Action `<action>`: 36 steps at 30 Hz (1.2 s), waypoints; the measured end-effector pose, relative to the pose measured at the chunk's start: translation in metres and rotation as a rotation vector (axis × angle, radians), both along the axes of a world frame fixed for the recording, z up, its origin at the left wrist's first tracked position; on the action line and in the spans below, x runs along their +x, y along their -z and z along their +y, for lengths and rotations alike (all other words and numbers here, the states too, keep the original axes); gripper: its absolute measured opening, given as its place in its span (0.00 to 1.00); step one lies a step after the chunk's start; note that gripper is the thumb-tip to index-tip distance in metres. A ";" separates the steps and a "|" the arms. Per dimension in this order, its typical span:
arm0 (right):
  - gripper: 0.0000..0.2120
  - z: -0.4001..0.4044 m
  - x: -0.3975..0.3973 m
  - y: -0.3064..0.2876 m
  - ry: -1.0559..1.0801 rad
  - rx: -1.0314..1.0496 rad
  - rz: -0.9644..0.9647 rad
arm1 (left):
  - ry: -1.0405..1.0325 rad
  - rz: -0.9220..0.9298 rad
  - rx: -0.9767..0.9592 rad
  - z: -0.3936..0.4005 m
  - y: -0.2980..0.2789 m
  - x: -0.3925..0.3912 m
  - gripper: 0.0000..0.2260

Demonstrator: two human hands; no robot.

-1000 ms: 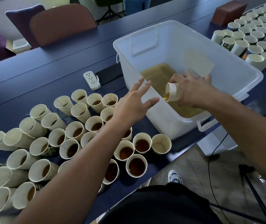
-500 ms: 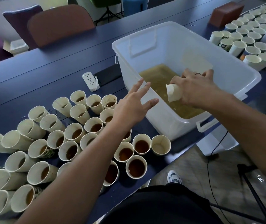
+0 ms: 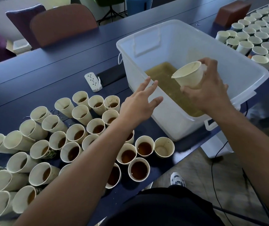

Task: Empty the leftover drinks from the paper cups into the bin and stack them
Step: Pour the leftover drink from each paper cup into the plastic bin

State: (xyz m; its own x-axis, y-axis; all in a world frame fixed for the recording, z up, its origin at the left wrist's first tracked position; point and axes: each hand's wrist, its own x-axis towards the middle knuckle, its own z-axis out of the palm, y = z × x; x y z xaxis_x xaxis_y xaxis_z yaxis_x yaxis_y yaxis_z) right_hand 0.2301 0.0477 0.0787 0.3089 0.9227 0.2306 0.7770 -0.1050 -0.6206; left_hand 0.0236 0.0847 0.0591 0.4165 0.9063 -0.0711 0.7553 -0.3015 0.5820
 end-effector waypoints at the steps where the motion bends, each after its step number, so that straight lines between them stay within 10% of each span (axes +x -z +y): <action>1: 0.34 -0.002 -0.003 -0.001 -0.011 0.047 0.035 | 0.021 -0.027 -0.015 0.003 0.001 -0.004 0.26; 10: 0.31 -0.042 -0.067 -0.034 -0.300 0.347 0.344 | -0.311 -0.013 0.065 0.000 0.016 -0.073 0.10; 17: 0.33 -0.047 -0.108 0.001 -0.436 0.080 0.457 | -0.324 0.395 -0.226 -0.002 0.035 -0.096 0.05; 28: 0.32 -0.004 -0.119 0.103 -0.282 -0.068 0.168 | -0.369 0.512 -0.201 -0.011 0.087 -0.091 0.04; 36: 0.30 0.009 -0.116 0.128 -0.159 -0.308 0.306 | -0.378 0.495 -0.218 -0.007 0.098 -0.091 0.06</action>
State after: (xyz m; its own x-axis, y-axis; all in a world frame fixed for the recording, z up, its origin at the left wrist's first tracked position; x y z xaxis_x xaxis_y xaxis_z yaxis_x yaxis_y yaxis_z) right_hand 0.1143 0.0571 -0.0489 0.1686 0.9754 -0.1418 0.5846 -0.2148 -0.7824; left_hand -0.0676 0.0779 -0.0387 -0.0566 0.9268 -0.3713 0.9801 0.1225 0.1563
